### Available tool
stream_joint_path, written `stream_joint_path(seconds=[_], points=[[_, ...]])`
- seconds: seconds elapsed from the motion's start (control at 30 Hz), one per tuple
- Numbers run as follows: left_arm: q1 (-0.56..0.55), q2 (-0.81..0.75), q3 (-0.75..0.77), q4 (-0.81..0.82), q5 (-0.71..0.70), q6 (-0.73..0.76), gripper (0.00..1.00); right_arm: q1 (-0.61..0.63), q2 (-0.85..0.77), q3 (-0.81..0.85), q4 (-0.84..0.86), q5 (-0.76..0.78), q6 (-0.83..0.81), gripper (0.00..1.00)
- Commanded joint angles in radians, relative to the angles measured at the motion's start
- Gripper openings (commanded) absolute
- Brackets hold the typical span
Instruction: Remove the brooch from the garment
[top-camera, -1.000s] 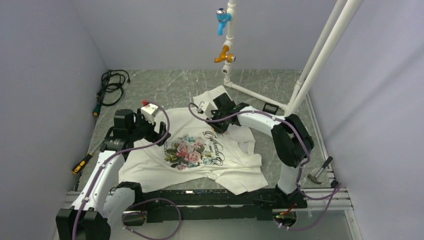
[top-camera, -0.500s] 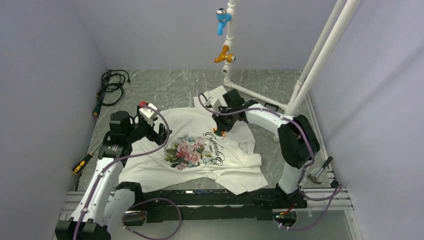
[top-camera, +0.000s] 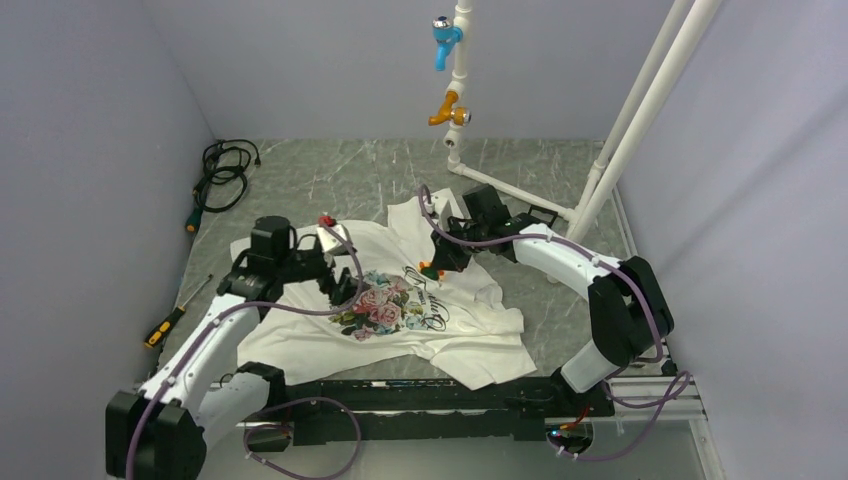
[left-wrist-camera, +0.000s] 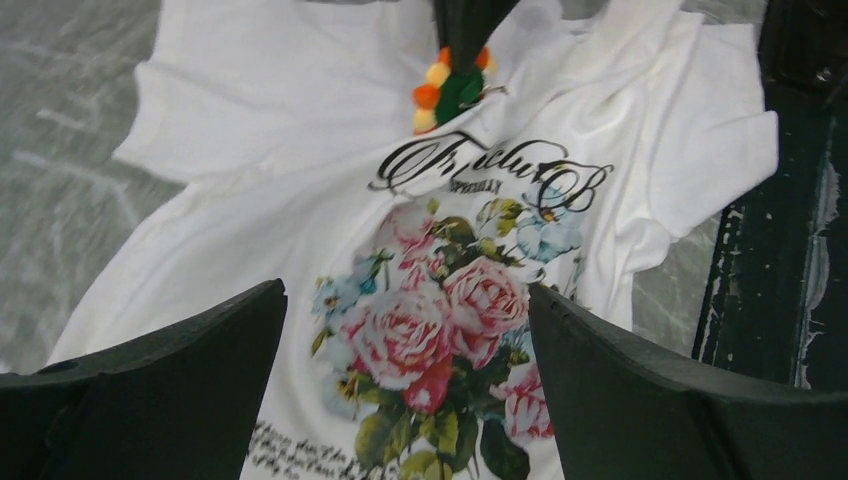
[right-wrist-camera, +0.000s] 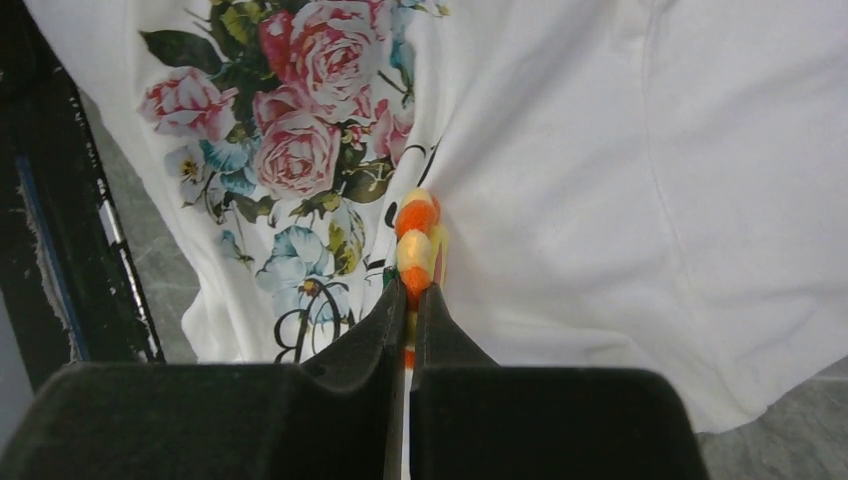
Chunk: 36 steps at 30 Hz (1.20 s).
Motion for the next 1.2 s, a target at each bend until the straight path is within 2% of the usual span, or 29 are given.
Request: stream_joint_path(seconds=[0.0, 0.1, 0.23, 0.33, 0.53, 0.7, 0.83, 0.97, 1.03, 1.1, 1.17], points=[[-0.125, 0.101, 0.017, 0.138, 0.007, 0.126, 0.92, -0.005, -0.009, 0.022, -0.028, -0.159, -0.067, 0.0], [-0.192, 0.195, 0.03, 0.238, -0.022, 0.128, 0.84, -0.008, 0.014, 0.046, -0.066, -0.201, -0.079, 0.0], [-0.259, 0.297, 0.041, 0.379, -0.059, 0.092, 0.85, -0.014, 0.027, 0.056, -0.1, -0.221, -0.09, 0.0], [-0.296, 0.363, 0.073, 0.398, -0.039, 0.094, 0.85, -0.019, 0.028, 0.055, -0.114, -0.237, -0.102, 0.0], [-0.36, 0.486, 0.13, 0.434, -0.022, 0.081, 0.78, -0.022, 0.028, 0.055, -0.119, -0.244, -0.124, 0.0], [-0.385, 0.56, 0.17, 0.471, -0.006, 0.051, 0.61, -0.026, 0.017, 0.046, -0.114, -0.248, -0.131, 0.0], [-0.394, 0.6, 0.195, 0.436, 0.047, 0.061, 0.48, -0.034, 0.01, 0.035, -0.112, -0.245, -0.135, 0.0], [-0.399, 0.627, 0.206, 0.395, 0.075, 0.069, 0.3, -0.047, 0.011, 0.037, -0.117, -0.255, -0.143, 0.01], [-0.401, 0.639, 0.212, 0.381, 0.097, 0.059, 0.23, -0.053, 0.011, 0.037, -0.115, -0.258, -0.145, 0.02], [-0.407, 0.652, 0.22, 0.375, 0.115, 0.042, 0.21, -0.058, 0.011, 0.037, -0.114, -0.265, -0.148, 0.03], [-0.414, 0.659, 0.221, 0.384, 0.115, 0.015, 0.25, -0.062, 0.013, 0.037, -0.115, -0.273, -0.153, 0.03]])
